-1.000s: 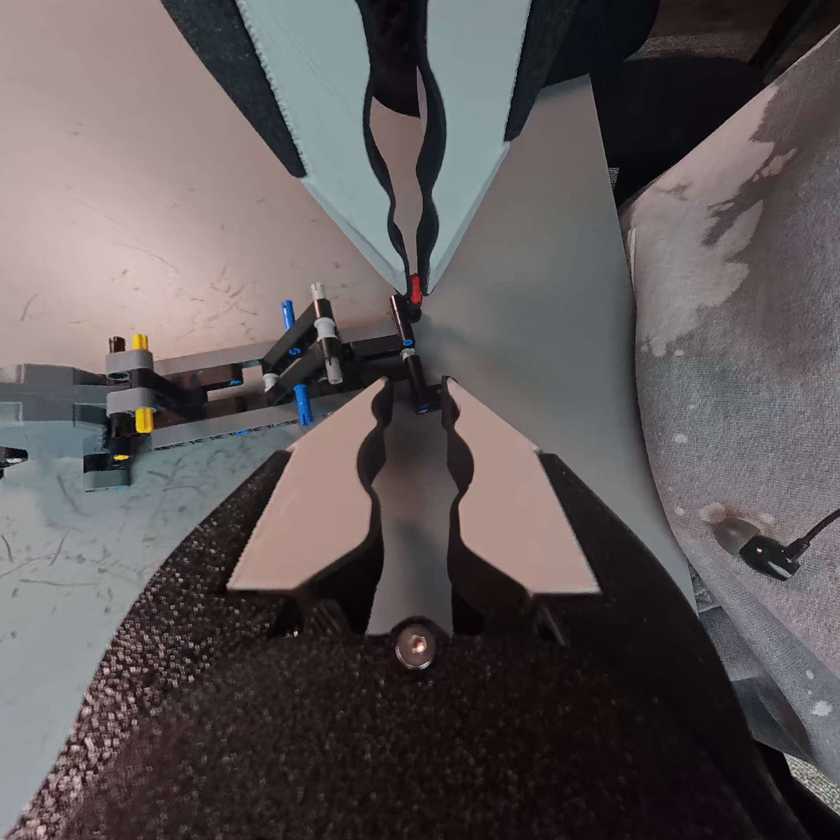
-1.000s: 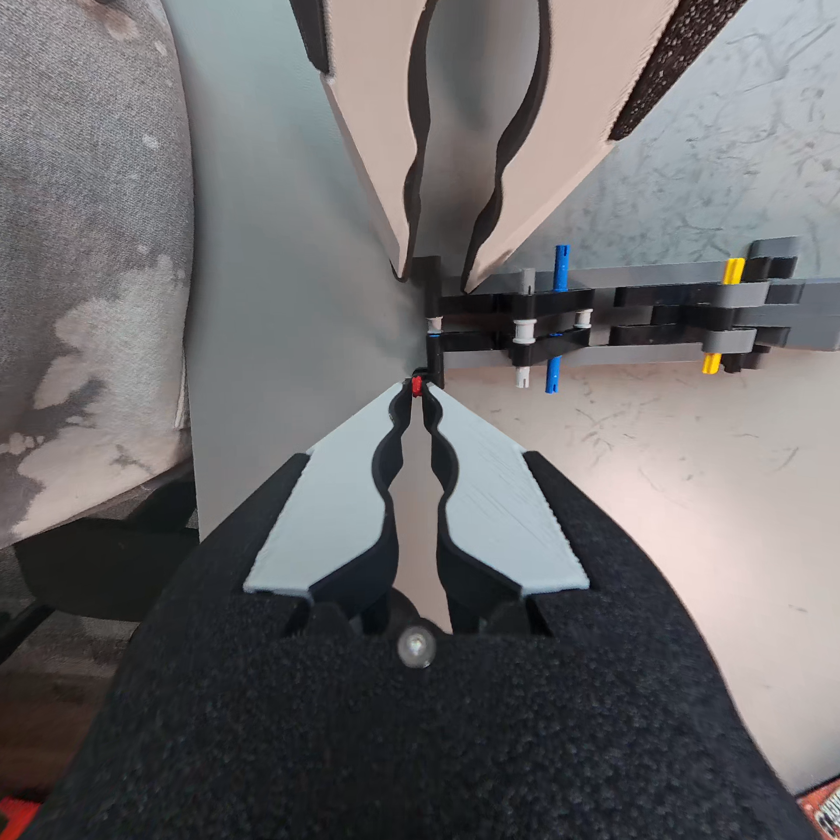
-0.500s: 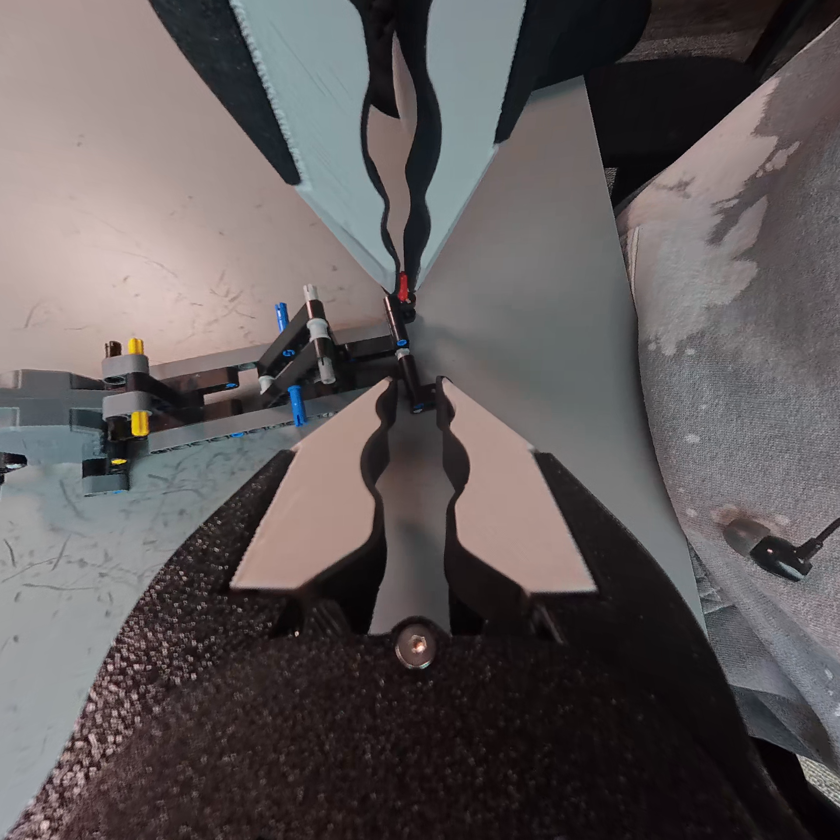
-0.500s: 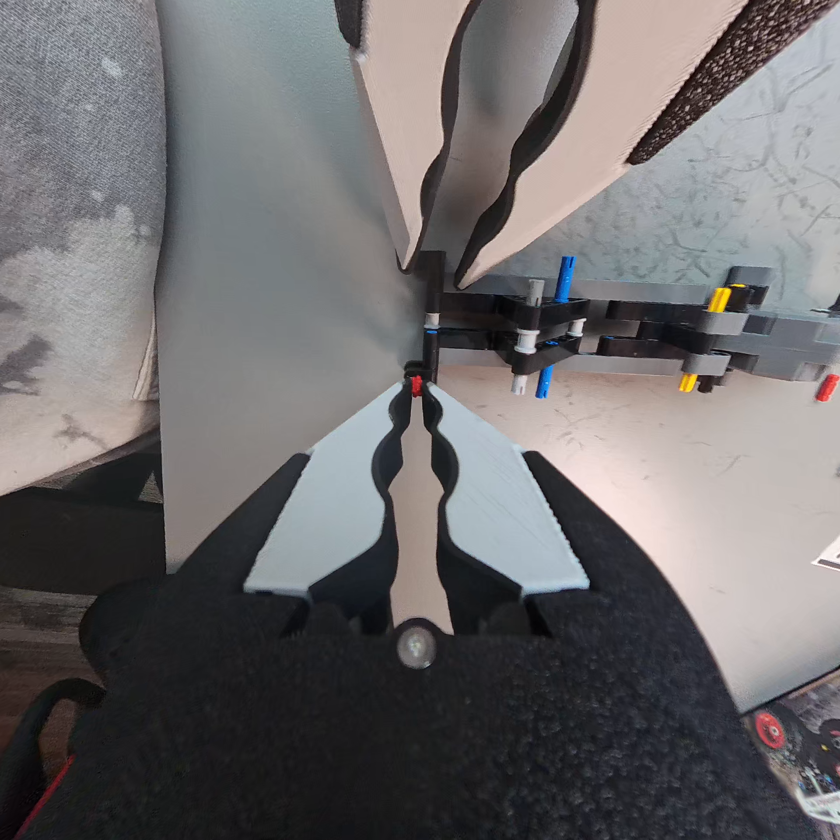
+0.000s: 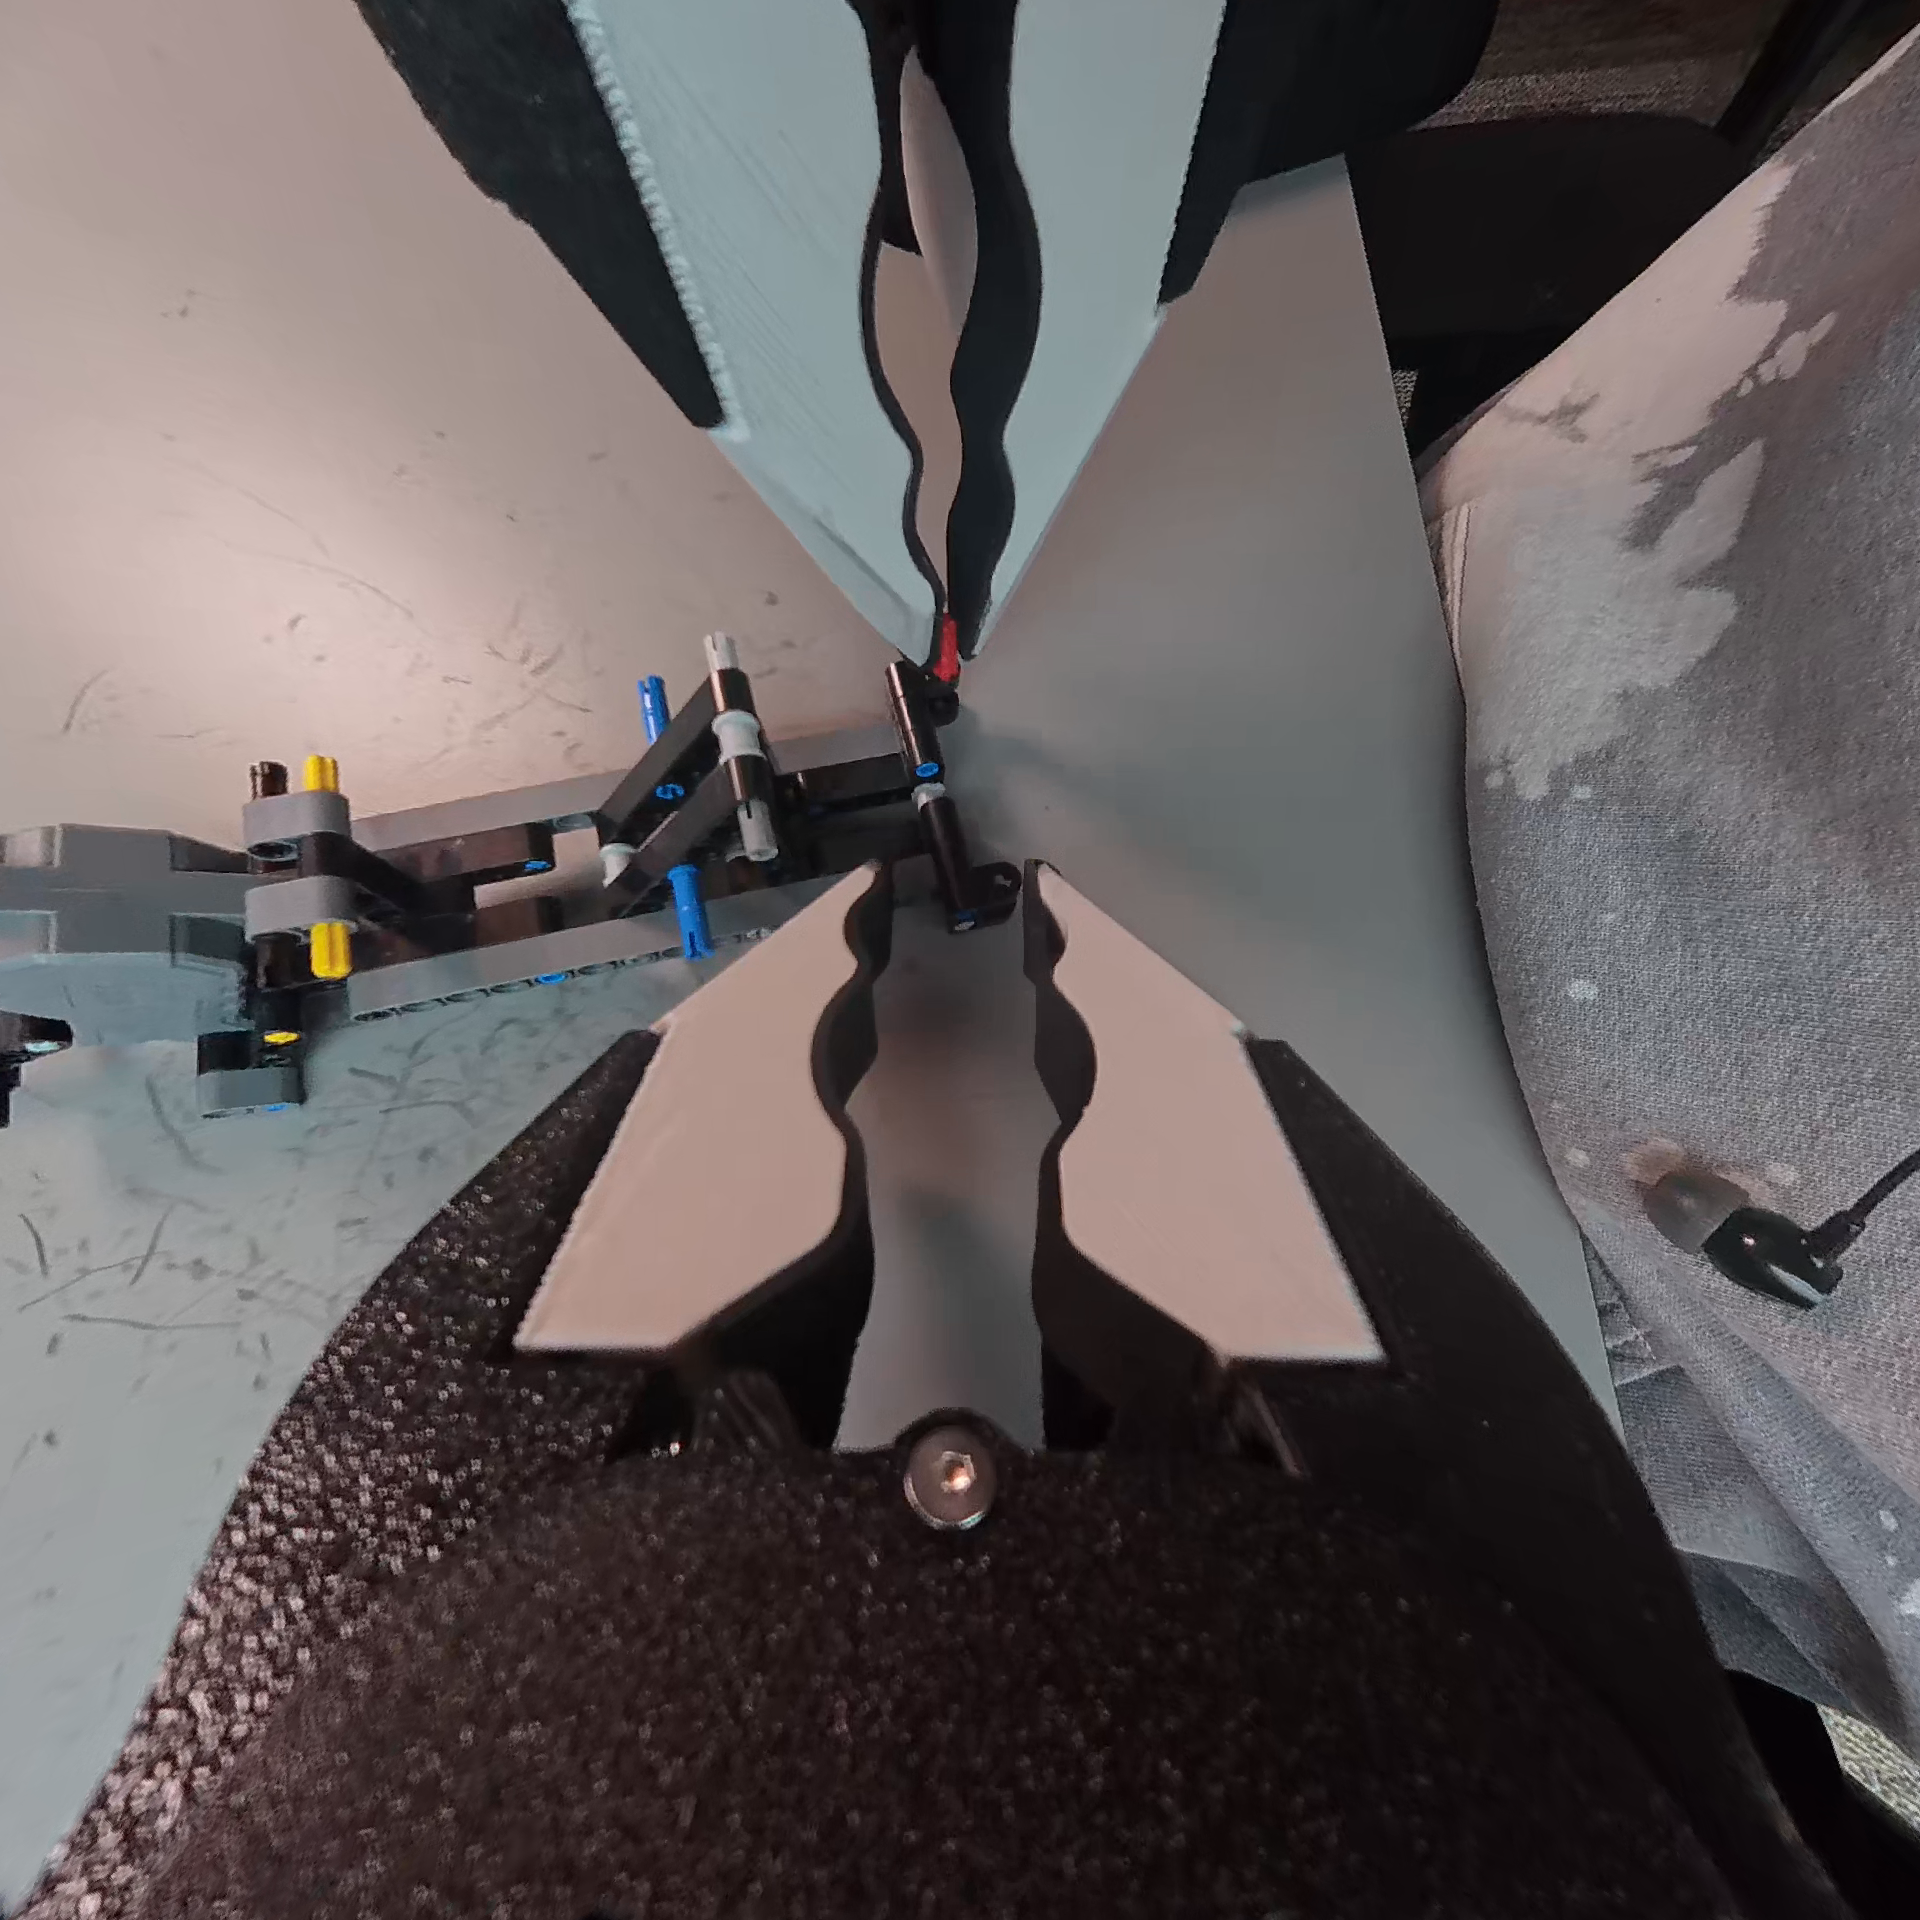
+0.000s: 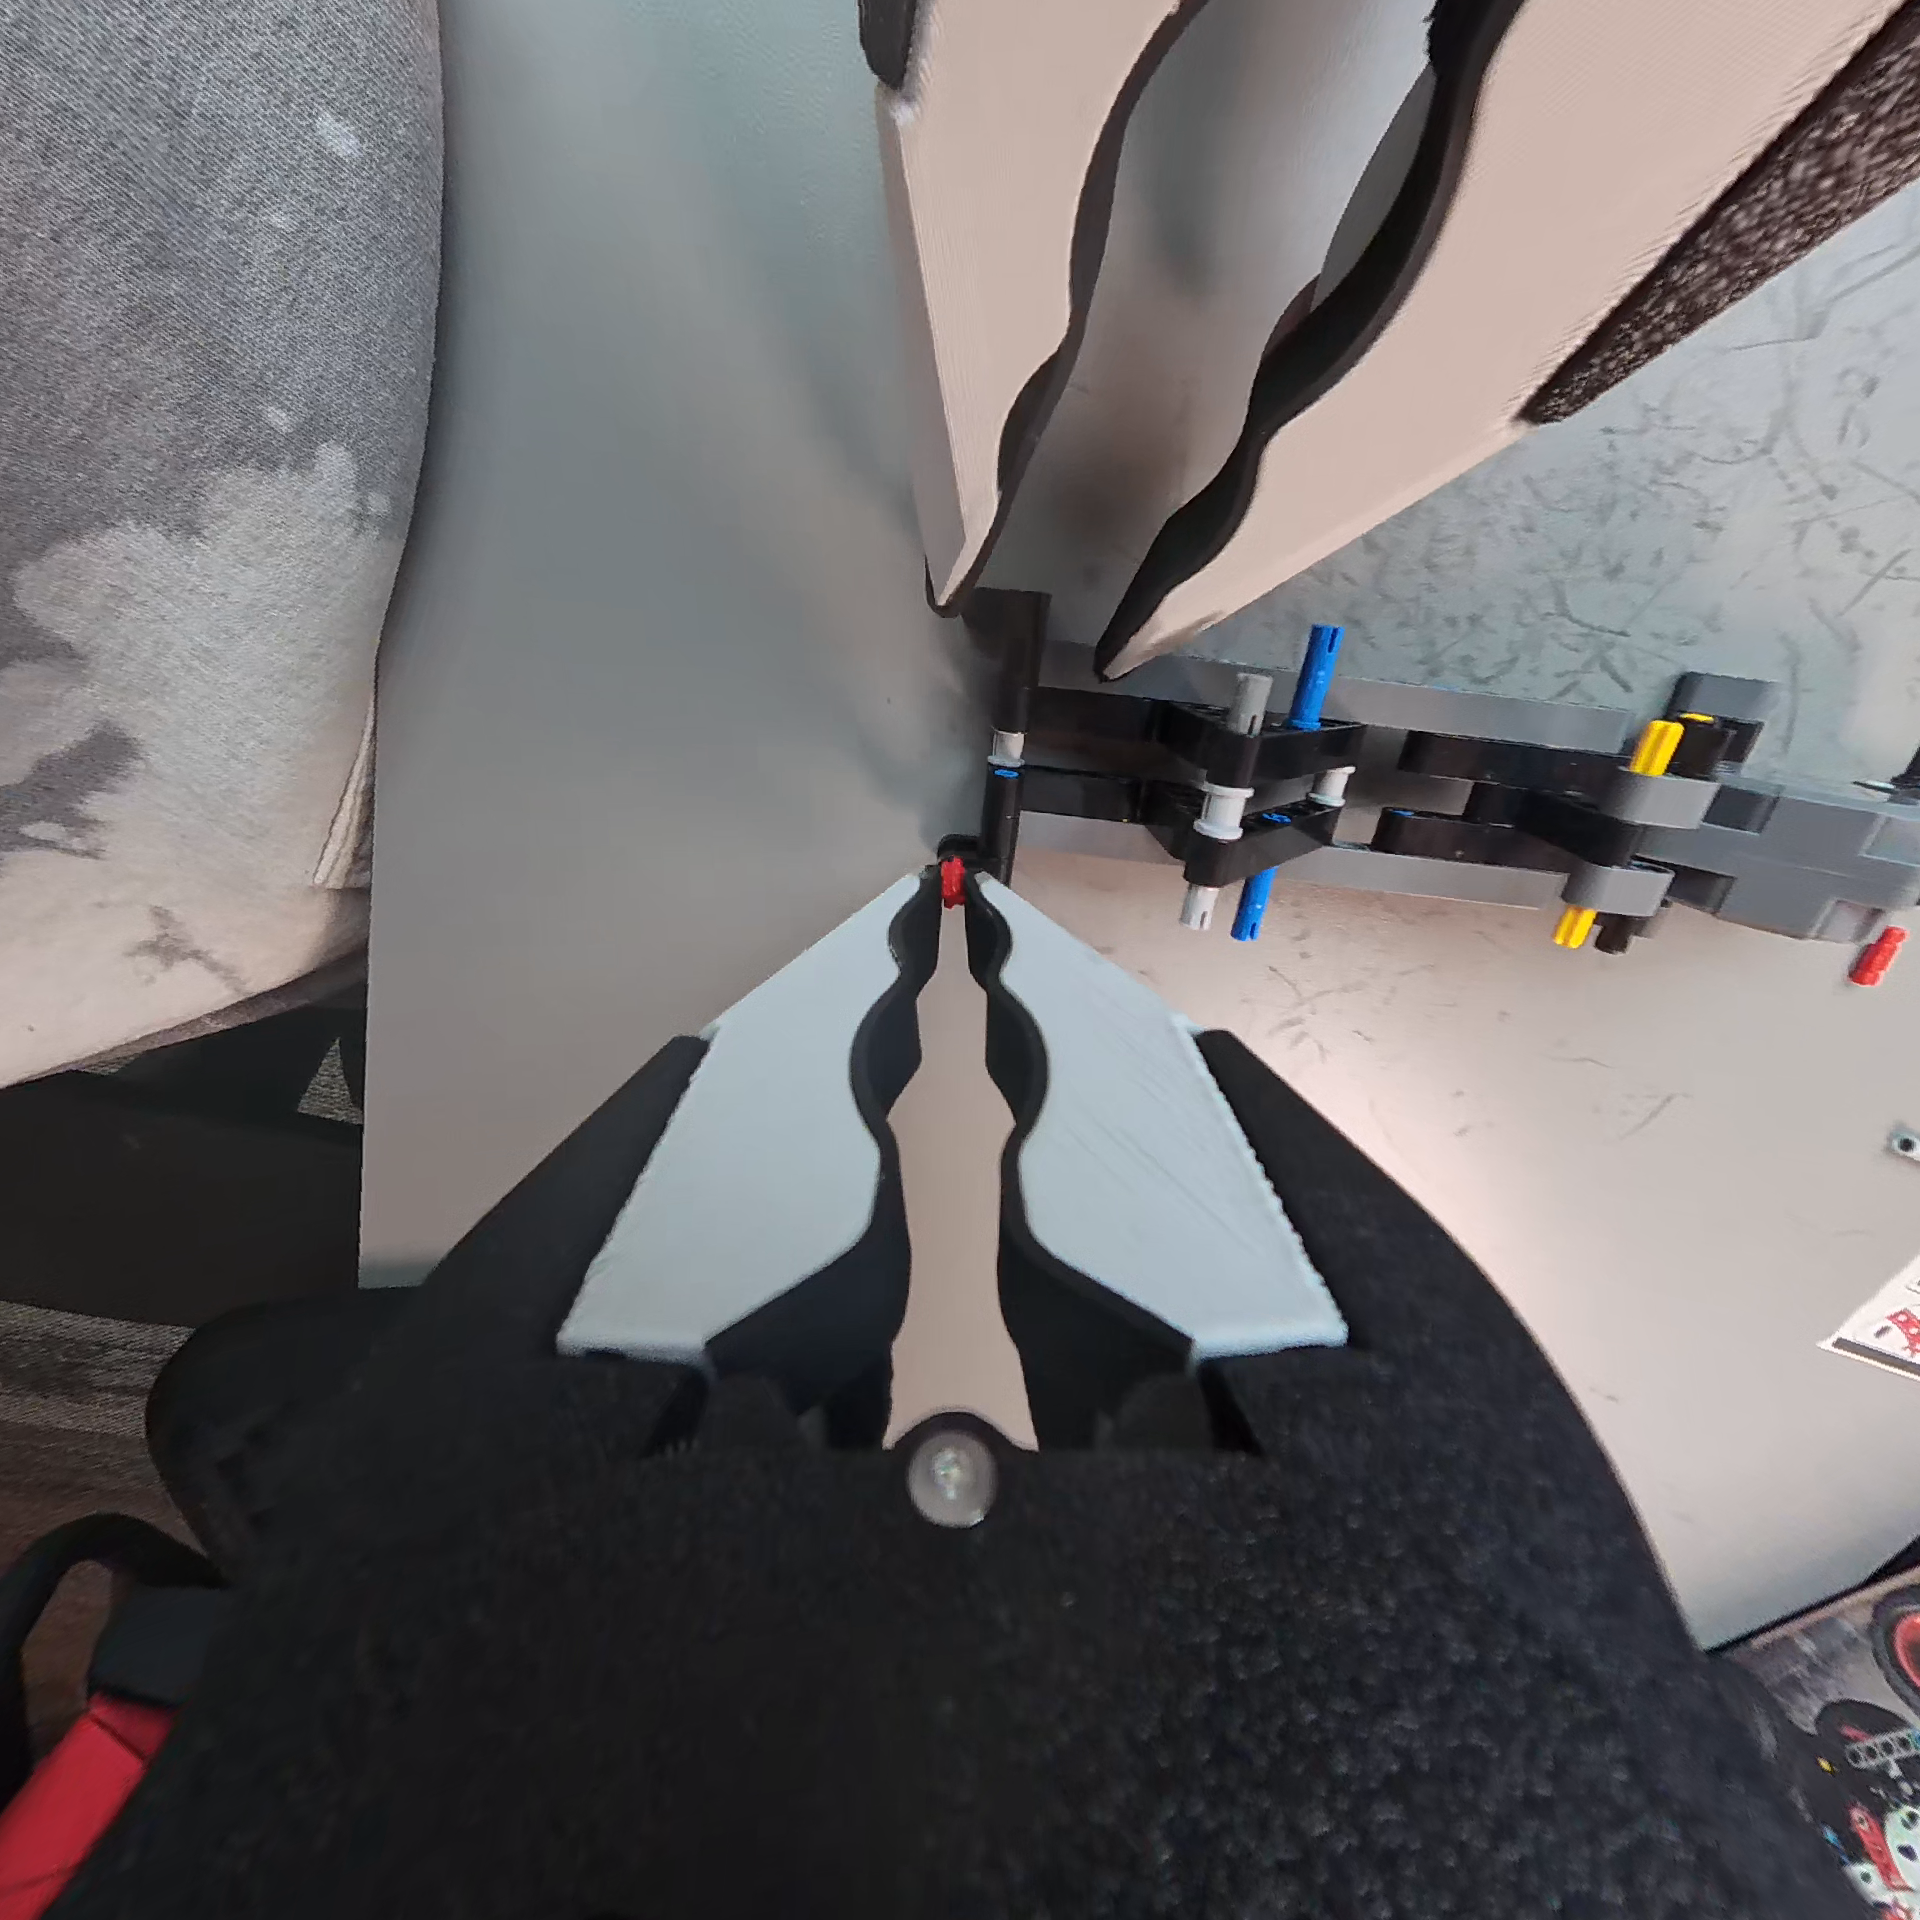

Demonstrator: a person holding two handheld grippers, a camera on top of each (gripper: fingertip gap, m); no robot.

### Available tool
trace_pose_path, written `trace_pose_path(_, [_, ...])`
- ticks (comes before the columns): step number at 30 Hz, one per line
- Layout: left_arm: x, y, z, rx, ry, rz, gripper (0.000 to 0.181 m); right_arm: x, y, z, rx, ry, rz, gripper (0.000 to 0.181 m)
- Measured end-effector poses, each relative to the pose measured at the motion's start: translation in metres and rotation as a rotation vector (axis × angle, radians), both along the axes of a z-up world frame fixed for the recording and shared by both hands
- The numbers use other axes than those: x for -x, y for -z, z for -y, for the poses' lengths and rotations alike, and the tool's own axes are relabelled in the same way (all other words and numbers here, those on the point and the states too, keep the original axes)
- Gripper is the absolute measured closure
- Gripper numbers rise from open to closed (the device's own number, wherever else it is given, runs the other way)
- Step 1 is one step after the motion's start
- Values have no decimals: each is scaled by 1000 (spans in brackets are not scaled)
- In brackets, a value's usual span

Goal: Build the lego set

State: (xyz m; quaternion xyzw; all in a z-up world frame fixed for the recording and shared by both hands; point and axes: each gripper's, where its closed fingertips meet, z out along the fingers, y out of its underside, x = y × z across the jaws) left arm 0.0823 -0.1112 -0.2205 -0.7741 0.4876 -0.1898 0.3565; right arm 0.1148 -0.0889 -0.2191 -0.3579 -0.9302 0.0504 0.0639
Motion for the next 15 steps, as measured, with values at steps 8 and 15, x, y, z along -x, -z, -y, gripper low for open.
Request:
trace_pose_path(8, [0,8,1,0,8,-37,157,-1,1,-2,-23,-20,20,177])
trace_pose_path(15, [0,8,1,8,12,-26,160,-1,2,-3,-51,-105,36,177])
